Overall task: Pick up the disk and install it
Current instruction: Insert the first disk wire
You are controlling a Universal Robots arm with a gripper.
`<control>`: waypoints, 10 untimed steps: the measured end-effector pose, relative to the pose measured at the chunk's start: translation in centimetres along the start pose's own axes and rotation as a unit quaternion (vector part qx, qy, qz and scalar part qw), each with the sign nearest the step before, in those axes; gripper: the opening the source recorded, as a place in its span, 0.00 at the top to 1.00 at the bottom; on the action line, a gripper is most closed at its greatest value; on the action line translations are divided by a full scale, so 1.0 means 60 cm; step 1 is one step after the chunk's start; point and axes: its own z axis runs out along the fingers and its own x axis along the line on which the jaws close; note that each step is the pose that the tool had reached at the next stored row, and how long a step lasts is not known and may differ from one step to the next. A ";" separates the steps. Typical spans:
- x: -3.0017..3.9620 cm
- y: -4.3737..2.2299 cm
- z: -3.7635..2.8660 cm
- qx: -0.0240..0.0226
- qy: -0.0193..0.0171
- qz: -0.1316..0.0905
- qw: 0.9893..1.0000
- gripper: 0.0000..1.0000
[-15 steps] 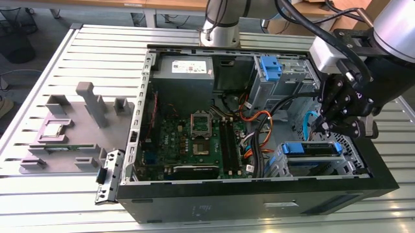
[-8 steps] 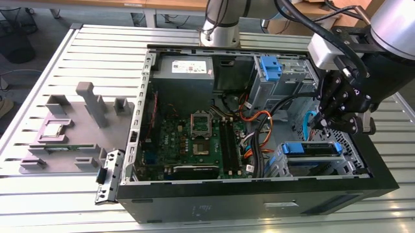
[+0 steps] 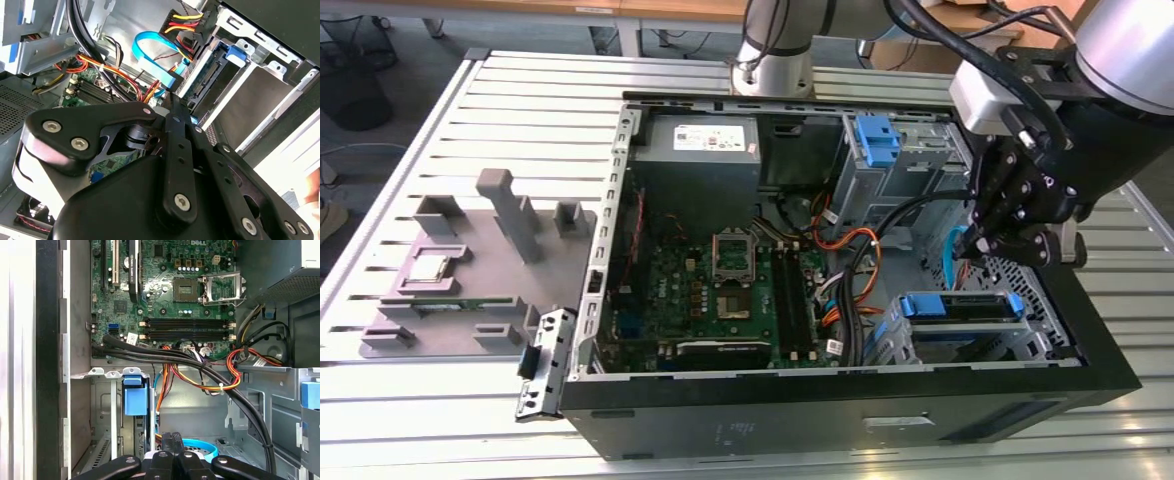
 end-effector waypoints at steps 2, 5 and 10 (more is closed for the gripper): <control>0.000 0.000 -0.001 0.000 0.000 0.000 1.000 0.89; -0.001 0.000 -0.006 0.000 0.000 0.000 1.000 0.89; -0.003 0.000 -0.007 0.000 -0.004 0.000 1.000 0.89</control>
